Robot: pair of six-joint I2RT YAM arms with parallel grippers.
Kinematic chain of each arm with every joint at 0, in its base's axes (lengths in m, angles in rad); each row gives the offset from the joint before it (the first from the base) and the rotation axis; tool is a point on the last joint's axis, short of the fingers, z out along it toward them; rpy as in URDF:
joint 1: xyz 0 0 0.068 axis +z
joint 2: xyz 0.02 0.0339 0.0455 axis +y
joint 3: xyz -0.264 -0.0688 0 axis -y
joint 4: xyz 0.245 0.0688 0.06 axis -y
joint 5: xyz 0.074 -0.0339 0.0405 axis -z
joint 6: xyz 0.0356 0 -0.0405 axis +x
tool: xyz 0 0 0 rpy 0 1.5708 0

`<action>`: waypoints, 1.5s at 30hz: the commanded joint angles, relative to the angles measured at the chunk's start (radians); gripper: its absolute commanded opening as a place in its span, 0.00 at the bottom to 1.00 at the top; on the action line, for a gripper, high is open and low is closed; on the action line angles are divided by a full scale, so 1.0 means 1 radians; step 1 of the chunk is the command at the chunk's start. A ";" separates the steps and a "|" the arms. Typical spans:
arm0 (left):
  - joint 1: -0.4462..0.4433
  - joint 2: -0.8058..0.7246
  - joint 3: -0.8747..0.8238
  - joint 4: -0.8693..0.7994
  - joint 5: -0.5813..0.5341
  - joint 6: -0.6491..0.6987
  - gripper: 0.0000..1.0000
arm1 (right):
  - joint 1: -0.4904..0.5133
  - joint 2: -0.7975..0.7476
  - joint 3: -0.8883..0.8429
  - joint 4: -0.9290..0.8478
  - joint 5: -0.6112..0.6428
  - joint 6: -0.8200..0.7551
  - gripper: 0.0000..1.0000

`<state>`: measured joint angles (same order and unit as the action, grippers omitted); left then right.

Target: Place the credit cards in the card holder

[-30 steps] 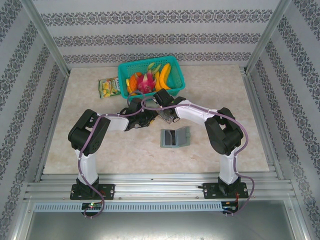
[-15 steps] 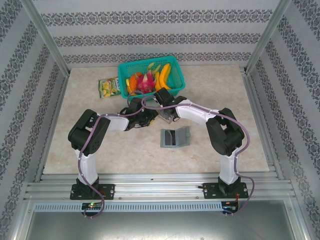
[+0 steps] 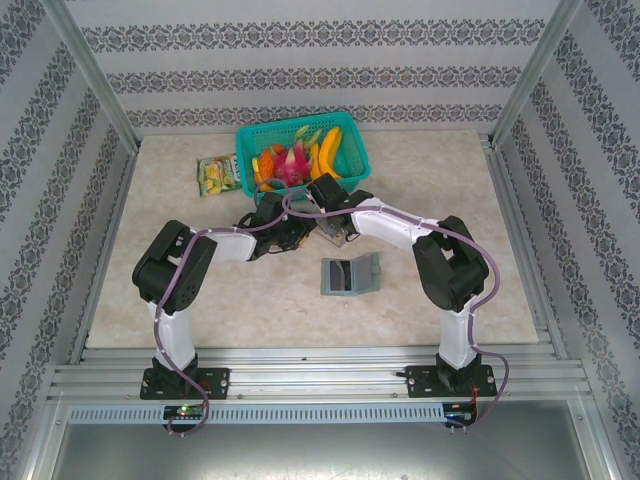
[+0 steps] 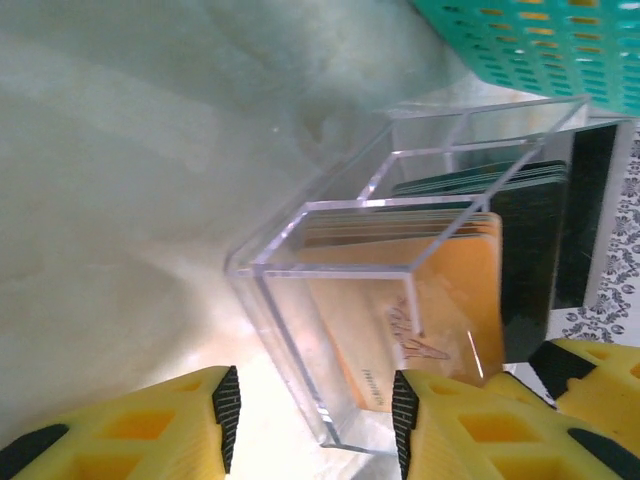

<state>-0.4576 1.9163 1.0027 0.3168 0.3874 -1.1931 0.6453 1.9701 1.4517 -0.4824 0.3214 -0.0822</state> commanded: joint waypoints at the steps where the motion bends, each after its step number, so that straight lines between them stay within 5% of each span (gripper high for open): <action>1: 0.013 -0.014 0.038 -0.002 -0.008 0.018 0.49 | -0.007 0.009 0.021 -0.011 0.007 0.012 0.31; 12: 0.017 0.076 0.106 -0.051 -0.006 -0.005 0.52 | -0.013 0.011 0.008 -0.007 -0.034 0.012 0.33; 20: 0.017 0.090 0.091 -0.065 -0.019 -0.016 0.39 | -0.013 0.024 0.007 -0.007 -0.037 0.016 0.35; 32: 0.017 0.107 0.090 -0.087 -0.024 -0.023 0.43 | -0.011 0.063 0.020 -0.009 -0.008 0.002 0.37; 45: 0.017 0.102 0.076 -0.090 -0.028 -0.019 0.41 | 0.001 -0.019 -0.020 0.051 0.074 -0.011 0.24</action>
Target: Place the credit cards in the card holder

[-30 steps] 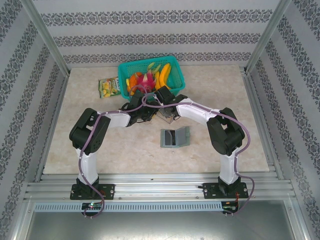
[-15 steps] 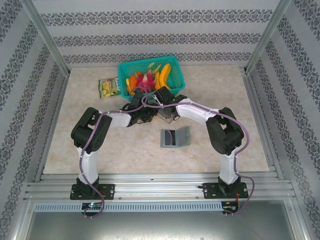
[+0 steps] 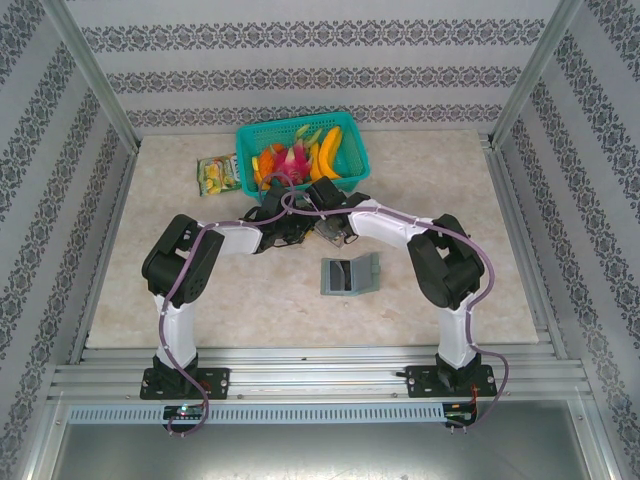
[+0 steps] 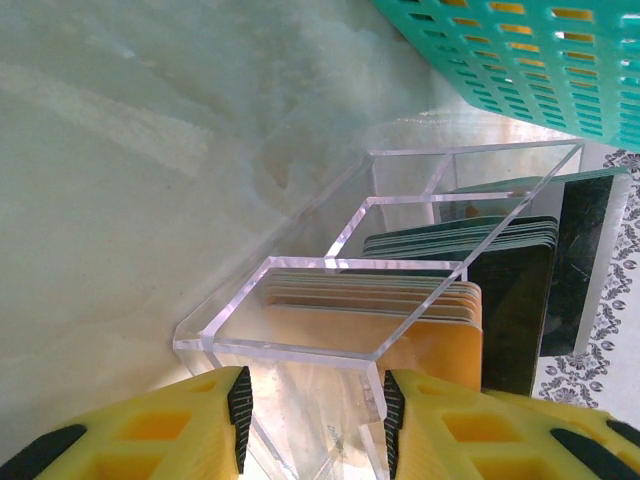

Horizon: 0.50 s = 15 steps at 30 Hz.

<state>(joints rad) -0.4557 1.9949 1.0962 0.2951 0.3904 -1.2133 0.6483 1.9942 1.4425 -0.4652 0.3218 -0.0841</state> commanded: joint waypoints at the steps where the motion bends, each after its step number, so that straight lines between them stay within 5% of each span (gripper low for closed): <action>1: 0.015 0.024 -0.019 -0.068 -0.031 0.001 0.41 | -0.001 -0.043 -0.008 0.030 0.077 -0.006 0.24; 9: 0.015 0.018 -0.017 -0.070 -0.031 0.004 0.41 | -0.002 -0.046 -0.013 0.028 0.068 -0.004 0.10; 15: 0.015 0.017 -0.019 -0.067 -0.027 0.006 0.41 | 0.000 -0.056 -0.011 0.016 0.075 -0.003 0.10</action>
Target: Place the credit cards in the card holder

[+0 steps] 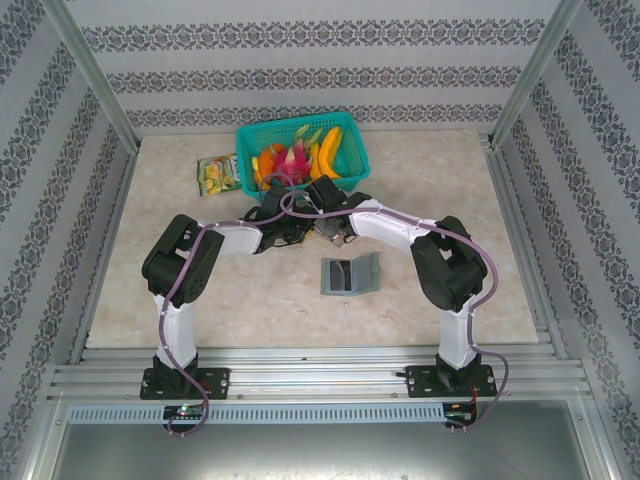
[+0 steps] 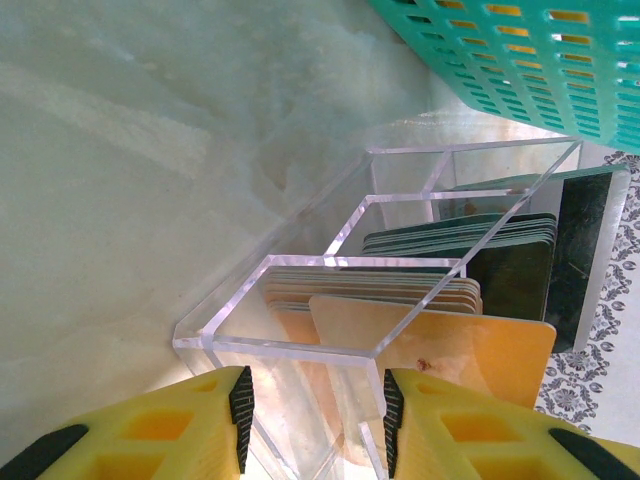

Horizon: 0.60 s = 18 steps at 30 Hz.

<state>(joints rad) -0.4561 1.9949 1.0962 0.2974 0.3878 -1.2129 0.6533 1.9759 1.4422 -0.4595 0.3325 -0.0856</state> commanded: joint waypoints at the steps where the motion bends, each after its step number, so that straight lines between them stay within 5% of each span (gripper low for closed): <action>1: 0.016 0.018 -0.021 -0.068 -0.026 0.004 0.41 | -0.004 -0.041 -0.011 0.012 0.059 -0.002 0.09; 18: 0.014 -0.042 -0.031 -0.048 -0.015 0.039 0.41 | -0.035 -0.107 0.003 -0.066 -0.083 0.045 0.00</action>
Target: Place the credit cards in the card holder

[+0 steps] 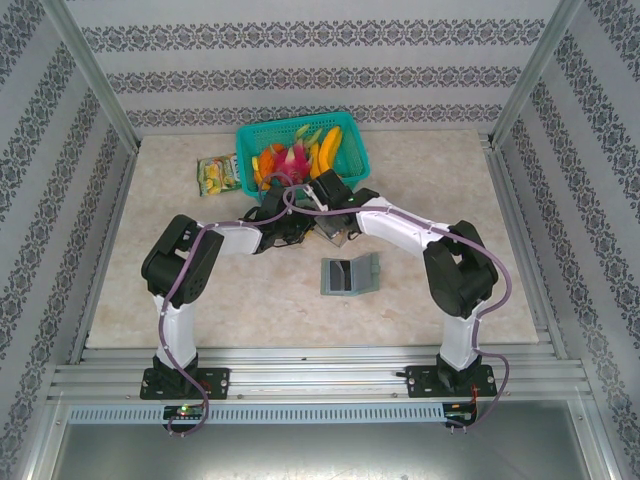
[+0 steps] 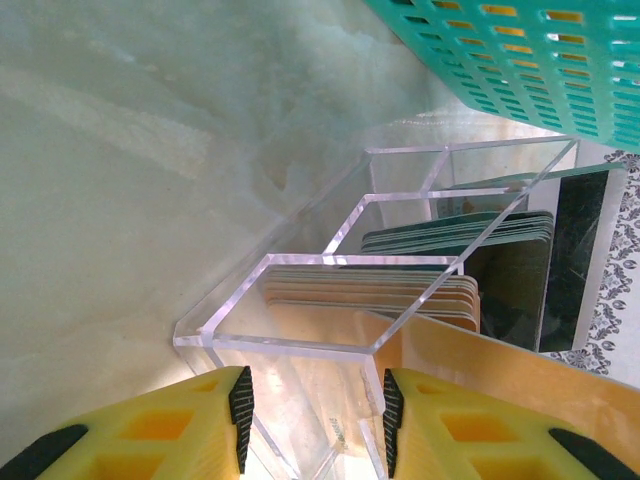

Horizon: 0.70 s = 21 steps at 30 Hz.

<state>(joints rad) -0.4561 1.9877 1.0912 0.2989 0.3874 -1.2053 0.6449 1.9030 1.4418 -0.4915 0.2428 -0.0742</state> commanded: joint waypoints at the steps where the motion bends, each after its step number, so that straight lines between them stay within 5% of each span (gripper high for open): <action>1: 0.016 -0.041 -0.028 -0.051 -0.015 0.035 0.41 | -0.027 -0.036 0.009 -0.044 -0.002 0.036 0.01; 5: 0.014 -0.049 -0.028 -0.054 -0.016 0.036 0.42 | -0.035 -0.007 0.022 -0.054 -0.049 0.034 0.05; 21: 0.014 -0.043 -0.023 -0.048 -0.002 0.034 0.42 | -0.027 0.082 0.068 -0.051 0.081 -0.002 0.13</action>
<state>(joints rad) -0.4557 1.9705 1.0733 0.2718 0.3874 -1.1900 0.6243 1.9739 1.4860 -0.5236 0.2646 -0.0601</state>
